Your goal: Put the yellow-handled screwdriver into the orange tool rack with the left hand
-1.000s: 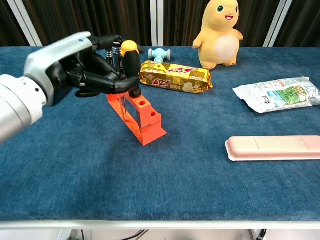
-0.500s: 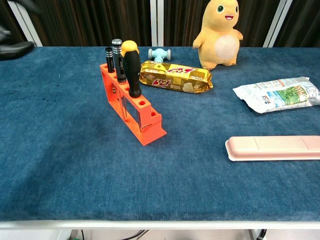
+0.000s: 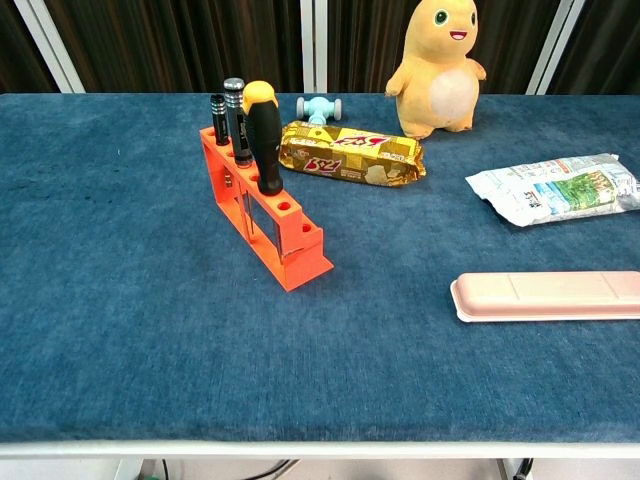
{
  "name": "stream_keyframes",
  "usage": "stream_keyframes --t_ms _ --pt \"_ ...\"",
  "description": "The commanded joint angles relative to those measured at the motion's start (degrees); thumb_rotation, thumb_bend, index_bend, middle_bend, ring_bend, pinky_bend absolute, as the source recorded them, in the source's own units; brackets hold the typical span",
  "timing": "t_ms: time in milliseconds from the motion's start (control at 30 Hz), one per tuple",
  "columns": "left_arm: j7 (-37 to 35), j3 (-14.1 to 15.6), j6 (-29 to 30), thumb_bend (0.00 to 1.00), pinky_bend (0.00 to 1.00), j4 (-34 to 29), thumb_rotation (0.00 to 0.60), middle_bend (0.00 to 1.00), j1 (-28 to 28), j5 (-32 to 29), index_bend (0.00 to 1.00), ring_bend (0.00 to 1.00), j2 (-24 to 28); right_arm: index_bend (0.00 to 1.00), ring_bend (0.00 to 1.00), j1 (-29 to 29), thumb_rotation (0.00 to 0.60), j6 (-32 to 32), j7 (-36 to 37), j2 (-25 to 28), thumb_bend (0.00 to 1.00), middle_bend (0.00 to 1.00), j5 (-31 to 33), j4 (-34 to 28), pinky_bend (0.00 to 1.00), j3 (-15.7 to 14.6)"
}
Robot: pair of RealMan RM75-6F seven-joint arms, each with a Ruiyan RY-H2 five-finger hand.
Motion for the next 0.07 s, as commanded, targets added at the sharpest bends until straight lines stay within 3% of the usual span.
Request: stream_keyframes --t_ms 33,67 --pt "-0.19 0.71 1.97 0.06 0.11 3.17 0.444 0.06 1.44 2.74 0.14 0.01 -0.46 0.0 0.0 0.08 0.6 -1.29 -1.63 0.65 0.33 0.0 0.76 -1.3 0.0 -0.29" --pt "-0.76 0.75 2.57 0.06 0.11 3.59 0.445 0.06 1.83 3.44 0.13 0.01 -0.69 0.0 0.0 0.08 0.6 -1.49 -2.01 0.77 0.33 0.0 0.84 -1.62 0.0 -0.31"
